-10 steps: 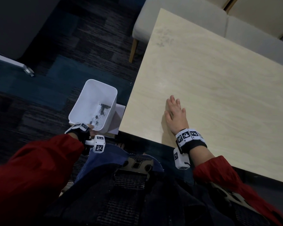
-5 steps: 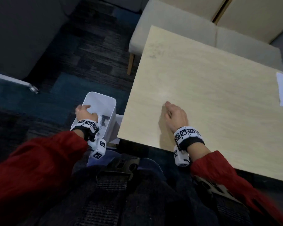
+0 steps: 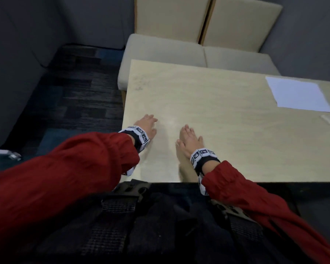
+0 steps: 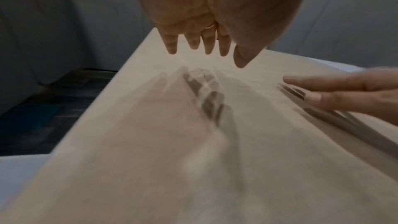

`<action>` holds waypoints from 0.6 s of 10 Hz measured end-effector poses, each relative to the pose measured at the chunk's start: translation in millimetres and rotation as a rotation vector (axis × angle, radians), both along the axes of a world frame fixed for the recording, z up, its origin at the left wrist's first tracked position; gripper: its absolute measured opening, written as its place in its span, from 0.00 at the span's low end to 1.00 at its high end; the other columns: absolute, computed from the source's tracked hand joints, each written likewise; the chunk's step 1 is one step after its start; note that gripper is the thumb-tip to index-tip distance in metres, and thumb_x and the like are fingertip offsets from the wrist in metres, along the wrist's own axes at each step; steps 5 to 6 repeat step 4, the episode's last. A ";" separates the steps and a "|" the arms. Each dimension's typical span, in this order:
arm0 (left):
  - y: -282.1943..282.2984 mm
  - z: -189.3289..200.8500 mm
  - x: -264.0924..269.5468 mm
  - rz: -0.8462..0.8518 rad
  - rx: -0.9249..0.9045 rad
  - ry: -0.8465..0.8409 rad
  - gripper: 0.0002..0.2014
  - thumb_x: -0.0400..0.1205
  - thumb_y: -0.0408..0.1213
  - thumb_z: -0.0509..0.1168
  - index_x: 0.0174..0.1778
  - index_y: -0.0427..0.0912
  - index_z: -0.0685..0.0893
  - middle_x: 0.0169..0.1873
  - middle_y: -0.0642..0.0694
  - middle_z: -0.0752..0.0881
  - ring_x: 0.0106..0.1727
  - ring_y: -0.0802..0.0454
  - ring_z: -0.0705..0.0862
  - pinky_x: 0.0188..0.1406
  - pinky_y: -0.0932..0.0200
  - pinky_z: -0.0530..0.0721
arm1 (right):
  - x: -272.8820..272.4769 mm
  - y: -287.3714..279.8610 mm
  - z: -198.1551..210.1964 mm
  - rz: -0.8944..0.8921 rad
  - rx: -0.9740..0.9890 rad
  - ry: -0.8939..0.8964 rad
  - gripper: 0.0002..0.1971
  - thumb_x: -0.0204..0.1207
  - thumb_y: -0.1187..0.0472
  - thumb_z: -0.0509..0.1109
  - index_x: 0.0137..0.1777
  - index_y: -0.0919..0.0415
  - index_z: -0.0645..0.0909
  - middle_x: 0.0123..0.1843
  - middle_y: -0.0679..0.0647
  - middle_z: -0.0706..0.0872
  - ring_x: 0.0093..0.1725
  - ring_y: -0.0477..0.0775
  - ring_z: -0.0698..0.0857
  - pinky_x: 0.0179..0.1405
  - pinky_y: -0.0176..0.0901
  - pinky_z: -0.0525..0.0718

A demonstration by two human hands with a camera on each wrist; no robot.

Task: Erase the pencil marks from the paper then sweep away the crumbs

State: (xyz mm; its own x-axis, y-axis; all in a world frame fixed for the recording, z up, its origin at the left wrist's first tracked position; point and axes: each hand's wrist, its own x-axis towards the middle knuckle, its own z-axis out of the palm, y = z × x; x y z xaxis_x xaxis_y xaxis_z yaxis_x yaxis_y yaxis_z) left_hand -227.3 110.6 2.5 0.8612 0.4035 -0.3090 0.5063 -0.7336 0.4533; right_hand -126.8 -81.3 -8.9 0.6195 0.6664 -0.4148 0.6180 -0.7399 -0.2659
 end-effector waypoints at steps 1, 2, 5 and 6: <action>-17.3 15.3 35.5 -0.058 0.055 0.135 0.30 0.87 0.42 0.57 0.85 0.42 0.56 0.86 0.44 0.50 0.86 0.47 0.45 0.82 0.41 0.53 | 36.1 -12.6 14.1 -0.087 -0.040 -0.034 0.32 0.87 0.49 0.50 0.86 0.57 0.43 0.87 0.49 0.40 0.85 0.51 0.43 0.81 0.67 0.46; -32.8 30.5 74.6 -0.058 0.108 0.174 0.31 0.89 0.45 0.54 0.85 0.40 0.51 0.86 0.42 0.46 0.86 0.45 0.43 0.81 0.39 0.50 | 78.2 -28.4 26.8 -0.120 -0.101 -0.039 0.32 0.87 0.48 0.49 0.86 0.57 0.42 0.87 0.49 0.39 0.85 0.51 0.42 0.81 0.67 0.45; -64.2 67.5 142.9 0.004 0.198 0.152 0.33 0.90 0.50 0.49 0.85 0.38 0.47 0.85 0.39 0.44 0.86 0.44 0.42 0.81 0.37 0.49 | 162.7 -65.2 60.0 -0.138 -0.076 -0.076 0.32 0.87 0.47 0.50 0.85 0.59 0.44 0.87 0.51 0.41 0.85 0.54 0.45 0.79 0.68 0.48; -64.2 67.5 142.9 0.004 0.198 0.152 0.33 0.90 0.50 0.49 0.85 0.38 0.47 0.85 0.39 0.44 0.86 0.44 0.42 0.81 0.37 0.49 | 162.7 -65.2 60.0 -0.138 -0.076 -0.076 0.32 0.87 0.47 0.50 0.85 0.59 0.44 0.87 0.51 0.41 0.85 0.54 0.45 0.79 0.68 0.48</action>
